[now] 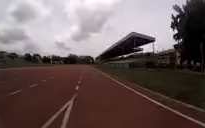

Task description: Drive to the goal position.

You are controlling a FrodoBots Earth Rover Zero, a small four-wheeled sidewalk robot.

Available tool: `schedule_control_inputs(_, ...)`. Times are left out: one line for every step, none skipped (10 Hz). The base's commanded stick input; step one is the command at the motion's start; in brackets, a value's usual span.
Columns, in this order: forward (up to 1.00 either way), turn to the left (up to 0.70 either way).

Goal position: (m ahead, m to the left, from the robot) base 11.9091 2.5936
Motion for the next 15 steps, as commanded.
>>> schedule_control_inputs(0.7, 0.0)
schedule_control_inputs(0.7, 0.0)
schedule_control_inputs(0.7, 0.0)
schedule_control_inputs(0.7, 0.0)
schedule_control_inputs(0.7, 0.0)
schedule_control_inputs(0.7, 0.0)
schedule_control_inputs(0.7, 0.0)
schedule_control_inputs(0.7, 0.0)
schedule_control_inputs(0.7, 0.03)
schedule_control_inputs(0.7, 0.12)
schedule_control_inputs(0.7, 0.14)
schedule_control_inputs(0.7, 0.13)
schedule_control_inputs(0.7, 0.11)
schedule_control_inputs(0.7, 0.0)
schedule_control_inputs(0.7, 0.0)
